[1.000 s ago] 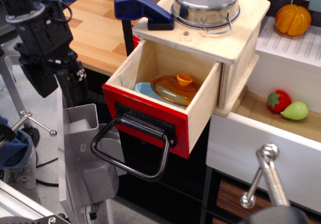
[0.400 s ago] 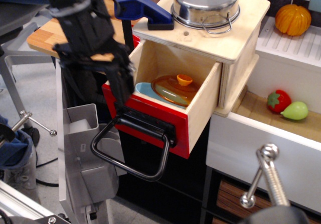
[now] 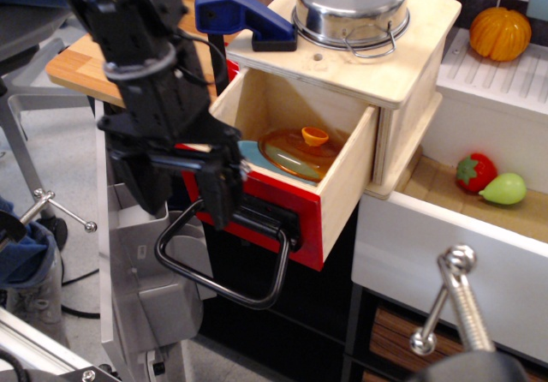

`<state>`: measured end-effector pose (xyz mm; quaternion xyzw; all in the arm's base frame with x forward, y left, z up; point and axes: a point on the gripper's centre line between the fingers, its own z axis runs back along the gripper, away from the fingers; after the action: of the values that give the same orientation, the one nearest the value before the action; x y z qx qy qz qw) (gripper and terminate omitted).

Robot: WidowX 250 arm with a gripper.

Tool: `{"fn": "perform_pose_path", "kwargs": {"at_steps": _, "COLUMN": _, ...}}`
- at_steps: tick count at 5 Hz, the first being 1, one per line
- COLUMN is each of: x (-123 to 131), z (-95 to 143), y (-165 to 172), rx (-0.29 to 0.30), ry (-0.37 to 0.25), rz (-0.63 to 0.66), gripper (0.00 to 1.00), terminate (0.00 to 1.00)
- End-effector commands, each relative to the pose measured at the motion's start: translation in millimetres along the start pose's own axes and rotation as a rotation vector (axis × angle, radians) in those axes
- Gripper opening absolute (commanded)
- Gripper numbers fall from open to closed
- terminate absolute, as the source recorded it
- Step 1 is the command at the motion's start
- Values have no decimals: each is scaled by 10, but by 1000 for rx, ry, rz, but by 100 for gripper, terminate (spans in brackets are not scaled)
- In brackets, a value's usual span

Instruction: Close drawer of box

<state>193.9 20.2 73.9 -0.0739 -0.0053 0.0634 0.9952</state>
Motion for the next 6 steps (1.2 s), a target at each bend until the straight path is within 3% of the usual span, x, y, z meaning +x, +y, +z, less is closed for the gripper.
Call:
{"fn": "perform_pose_path", "kwargs": {"at_steps": 1, "x": 158, "z": -18, "y": -143, "rx": 15, "ry": -56, "rz": 21, "gripper": 100, "terminate": 0}}
{"fn": "perform_pose_path", "kwargs": {"at_steps": 5, "x": 775, "z": -114, "y": -104, "rx": 87, "ry": -135, "rz": -43, "gripper": 100, "terminate": 0}}
{"fn": "perform_pose_path", "kwargs": {"at_steps": 6, "x": 897, "z": -109, "y": -84, "rx": 90, "ry": -182, "rz": -74, "gripper": 100, "terminate": 0}}
